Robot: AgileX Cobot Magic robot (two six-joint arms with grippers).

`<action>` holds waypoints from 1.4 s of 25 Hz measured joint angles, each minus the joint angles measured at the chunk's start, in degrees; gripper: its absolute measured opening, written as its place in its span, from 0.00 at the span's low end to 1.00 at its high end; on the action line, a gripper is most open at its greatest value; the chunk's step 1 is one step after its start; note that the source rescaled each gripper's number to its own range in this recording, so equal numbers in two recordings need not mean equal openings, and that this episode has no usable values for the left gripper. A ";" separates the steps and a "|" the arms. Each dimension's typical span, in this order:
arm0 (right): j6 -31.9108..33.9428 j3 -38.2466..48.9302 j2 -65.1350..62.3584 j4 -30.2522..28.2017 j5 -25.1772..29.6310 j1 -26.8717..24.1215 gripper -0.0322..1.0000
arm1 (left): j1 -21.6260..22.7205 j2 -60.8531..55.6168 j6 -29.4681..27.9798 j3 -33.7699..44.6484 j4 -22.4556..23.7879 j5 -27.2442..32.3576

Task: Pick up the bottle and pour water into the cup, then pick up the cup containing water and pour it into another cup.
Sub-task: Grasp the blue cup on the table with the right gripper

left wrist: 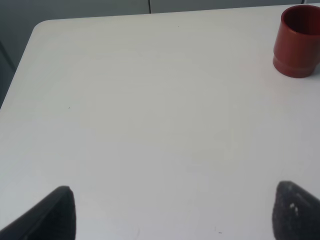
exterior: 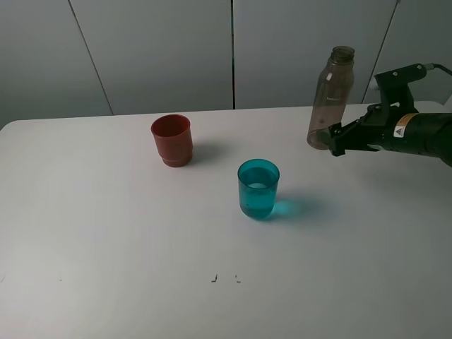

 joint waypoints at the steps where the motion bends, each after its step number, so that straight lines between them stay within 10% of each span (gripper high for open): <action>1: 0.00 1.14 -1.89 0.00 1.43 0.00 1.00 | 0.00 0.00 0.00 0.00 0.00 0.00; 8: 2.36 7.93 -14.52 0.00 16.65 3.24 1.00 | 0.00 0.00 0.00 0.00 0.00 0.00; 17: 2.35 13.03 -17.28 -3.08 18.63 10.41 1.00 | 0.00 0.00 0.00 0.00 0.00 0.00; 35: 7.75 15.44 -13.45 -15.56 -9.06 11.88 1.00 | 0.00 0.00 0.00 0.00 0.00 0.00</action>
